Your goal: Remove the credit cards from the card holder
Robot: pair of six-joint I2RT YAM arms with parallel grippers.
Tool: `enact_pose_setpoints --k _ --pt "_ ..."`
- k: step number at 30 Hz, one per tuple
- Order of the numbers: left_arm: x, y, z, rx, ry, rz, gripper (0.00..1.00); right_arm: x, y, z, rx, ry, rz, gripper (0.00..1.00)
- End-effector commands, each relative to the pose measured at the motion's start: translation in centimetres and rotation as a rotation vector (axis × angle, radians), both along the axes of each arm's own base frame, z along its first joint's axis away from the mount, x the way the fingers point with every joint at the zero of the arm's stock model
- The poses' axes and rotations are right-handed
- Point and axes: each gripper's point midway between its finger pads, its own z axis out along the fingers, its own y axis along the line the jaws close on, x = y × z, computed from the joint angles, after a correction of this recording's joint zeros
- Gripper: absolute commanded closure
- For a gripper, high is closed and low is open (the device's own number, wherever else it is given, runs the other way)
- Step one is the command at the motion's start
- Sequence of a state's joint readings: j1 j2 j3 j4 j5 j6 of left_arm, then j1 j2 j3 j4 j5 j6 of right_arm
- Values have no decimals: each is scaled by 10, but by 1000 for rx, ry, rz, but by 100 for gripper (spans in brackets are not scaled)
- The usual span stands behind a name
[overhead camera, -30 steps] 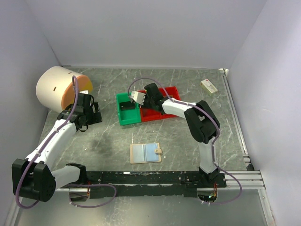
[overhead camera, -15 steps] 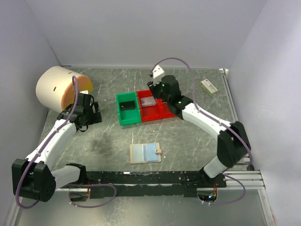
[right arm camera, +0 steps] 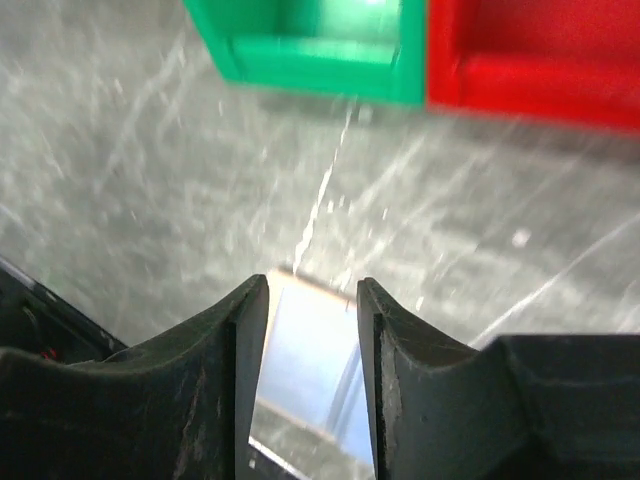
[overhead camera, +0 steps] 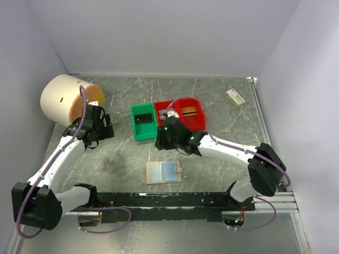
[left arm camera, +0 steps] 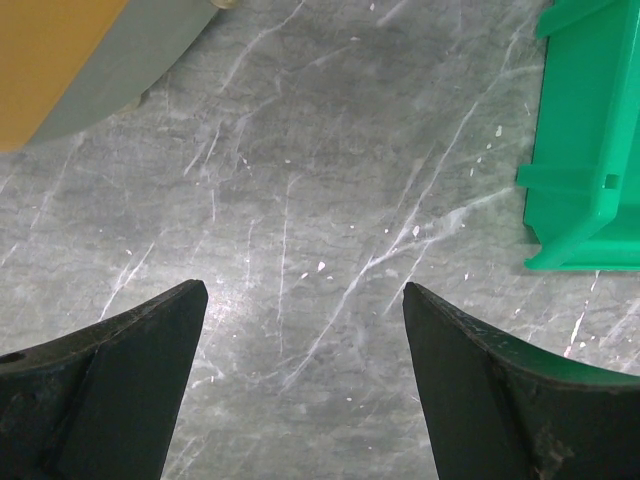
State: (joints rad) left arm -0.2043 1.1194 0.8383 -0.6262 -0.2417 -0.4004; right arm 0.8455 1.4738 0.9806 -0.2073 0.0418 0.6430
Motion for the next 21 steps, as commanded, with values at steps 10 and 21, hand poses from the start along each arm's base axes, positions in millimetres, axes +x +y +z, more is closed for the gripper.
enact_pose_setpoints --k 10,21 --pt "2 4 14 9 -42 18 8 -71 31 -49 -257 29 -64 54" --pt "2 5 16 10 -56 25 3 -95 41 -85 -412 80 -40 37"
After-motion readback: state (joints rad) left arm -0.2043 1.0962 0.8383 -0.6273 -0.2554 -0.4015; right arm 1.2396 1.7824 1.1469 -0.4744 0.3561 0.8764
